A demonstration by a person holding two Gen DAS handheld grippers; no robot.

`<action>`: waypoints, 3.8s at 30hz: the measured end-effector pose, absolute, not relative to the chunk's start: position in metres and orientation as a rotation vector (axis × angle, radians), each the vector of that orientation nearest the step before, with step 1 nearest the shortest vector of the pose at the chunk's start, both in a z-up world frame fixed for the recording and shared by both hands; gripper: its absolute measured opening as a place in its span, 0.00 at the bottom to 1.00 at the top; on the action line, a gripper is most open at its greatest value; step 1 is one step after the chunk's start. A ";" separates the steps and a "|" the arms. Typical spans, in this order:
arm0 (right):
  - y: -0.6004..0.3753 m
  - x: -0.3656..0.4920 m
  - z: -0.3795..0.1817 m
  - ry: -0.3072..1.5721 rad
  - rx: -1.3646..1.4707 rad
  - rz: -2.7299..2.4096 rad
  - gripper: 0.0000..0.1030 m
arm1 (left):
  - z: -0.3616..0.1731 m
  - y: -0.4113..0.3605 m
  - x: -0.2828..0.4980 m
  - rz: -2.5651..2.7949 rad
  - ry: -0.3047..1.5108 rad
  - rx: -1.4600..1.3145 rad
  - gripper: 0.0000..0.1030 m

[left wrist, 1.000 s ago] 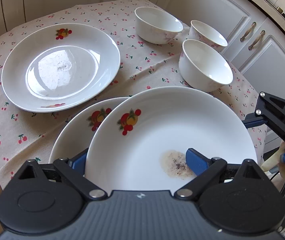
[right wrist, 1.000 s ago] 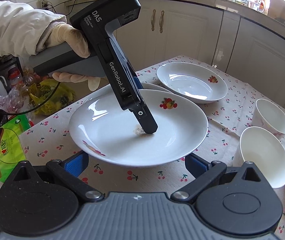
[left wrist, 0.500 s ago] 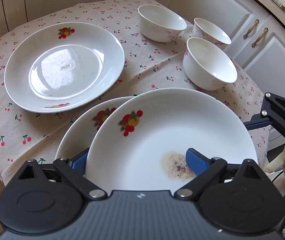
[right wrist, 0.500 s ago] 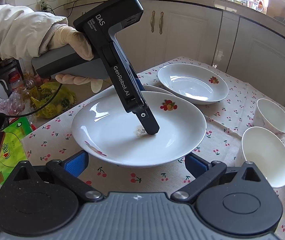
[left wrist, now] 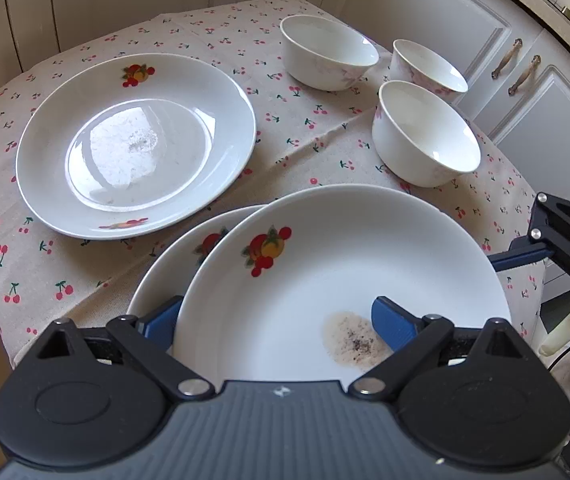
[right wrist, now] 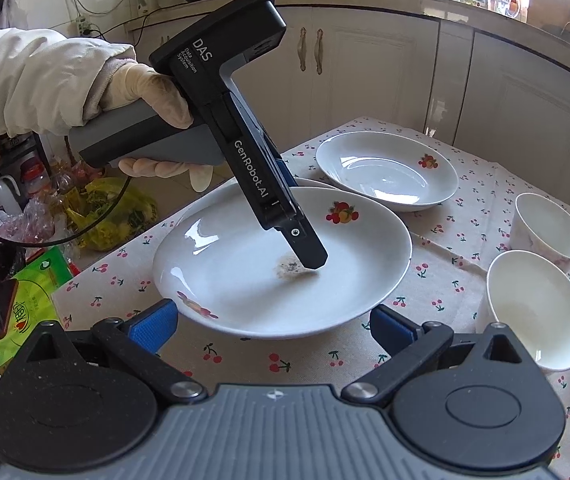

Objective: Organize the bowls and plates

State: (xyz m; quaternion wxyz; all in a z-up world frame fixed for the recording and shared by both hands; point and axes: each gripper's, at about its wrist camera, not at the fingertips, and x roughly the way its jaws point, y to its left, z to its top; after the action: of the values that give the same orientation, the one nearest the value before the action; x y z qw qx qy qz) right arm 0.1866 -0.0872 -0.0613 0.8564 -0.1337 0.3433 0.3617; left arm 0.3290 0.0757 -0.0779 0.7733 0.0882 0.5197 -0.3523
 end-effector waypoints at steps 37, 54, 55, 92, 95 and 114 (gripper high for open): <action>-0.077 0.182 -0.067 0.724 -0.359 0.732 1.00 | -0.053 0.088 0.307 -0.773 1.016 0.155 0.94; -0.087 0.171 -0.046 0.665 -0.376 0.640 1.00 | -0.027 0.113 0.246 -0.666 0.772 0.099 0.96; -0.088 0.171 -0.044 0.661 -0.378 0.629 1.00 | -0.028 0.114 0.243 -0.650 0.761 0.106 0.96; -0.101 0.373 -0.035 0.704 -0.544 0.753 1.00 | -0.039 0.137 0.394 -0.471 0.805 0.033 0.99; -0.099 0.387 -0.045 0.738 -0.565 0.780 1.00 | -0.049 0.138 0.415 -0.468 0.834 0.019 0.99; -0.066 0.431 -0.086 0.871 -0.658 0.930 0.95 | -0.091 0.133 0.473 -0.531 0.963 0.005 0.97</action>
State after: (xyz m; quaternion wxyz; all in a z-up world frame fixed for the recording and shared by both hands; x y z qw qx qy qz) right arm 0.4314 -0.0661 -0.0859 0.7540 -0.3014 0.3989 0.4261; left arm 0.4733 0.1334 -0.0906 0.8525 0.0022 0.4576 -0.2525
